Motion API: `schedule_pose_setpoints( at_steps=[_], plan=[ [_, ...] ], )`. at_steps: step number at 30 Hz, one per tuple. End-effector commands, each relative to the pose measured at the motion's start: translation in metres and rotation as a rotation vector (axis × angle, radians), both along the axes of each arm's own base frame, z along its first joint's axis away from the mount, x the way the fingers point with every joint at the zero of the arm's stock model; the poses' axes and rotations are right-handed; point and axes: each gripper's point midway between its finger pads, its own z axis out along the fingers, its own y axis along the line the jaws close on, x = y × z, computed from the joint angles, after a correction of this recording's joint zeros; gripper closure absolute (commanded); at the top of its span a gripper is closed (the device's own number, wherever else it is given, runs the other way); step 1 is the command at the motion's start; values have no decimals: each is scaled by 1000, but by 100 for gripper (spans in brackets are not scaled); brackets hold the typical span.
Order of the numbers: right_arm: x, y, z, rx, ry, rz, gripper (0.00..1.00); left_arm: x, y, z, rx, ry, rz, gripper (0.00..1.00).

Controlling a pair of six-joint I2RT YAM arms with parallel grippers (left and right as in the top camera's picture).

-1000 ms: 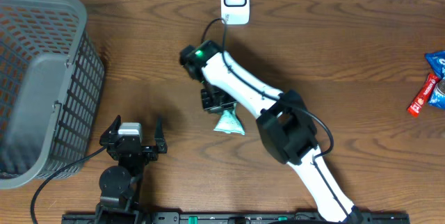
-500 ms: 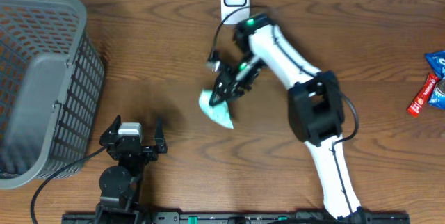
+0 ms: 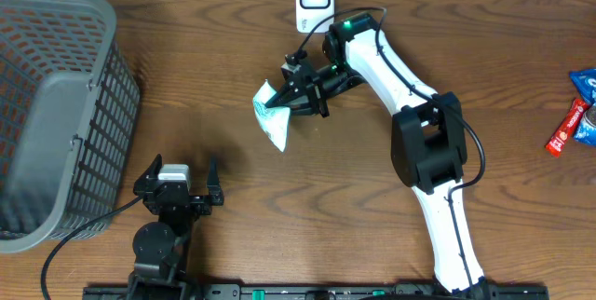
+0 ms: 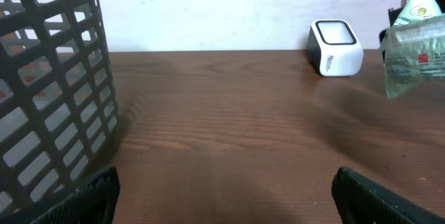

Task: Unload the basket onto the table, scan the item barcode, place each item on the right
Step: 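Grasp the wipes pack with the right gripper and lift it, then raise the wipes pack up to the white scanner face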

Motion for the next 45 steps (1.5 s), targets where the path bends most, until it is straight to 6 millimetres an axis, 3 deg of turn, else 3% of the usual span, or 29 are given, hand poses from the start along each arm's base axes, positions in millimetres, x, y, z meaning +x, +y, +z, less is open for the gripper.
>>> schedule_pose_setpoints(
  at_steps=[1,9,16,19,22,26,29,33,38,45],
  plan=[
    [-1,8,8,-4,140,-17,99,0,4,-18,16,41,22,2],
    [-14,19,8,-142,405,6,99,0,4,-18,16,41,22,2],
    [-28,31,8,-138,378,46,99,0,4,-18,16,41,22,2],
    [-27,30,0,-76,182,64,99,0,4,-18,16,41,22,2],
    [-18,15,-37,-196,-25,101,99,0,4,-18,16,41,22,2],
    [22,-27,-117,-657,-253,75,99,0,4,-18,16,41,22,2],
    [49,-55,-144,-898,-326,-5,99,0,4,-18,16,41,22,2],
    [76,-56,-137,-910,-377,-102,99,0,4,-18,16,41,22,2],
    [133,-49,-95,-813,-531,-292,99,0,4,-18,16,41,22,2],
    [203,-92,-52,-1023,-821,-511,98,0,4,-18,16,41,22,2]
  ],
)
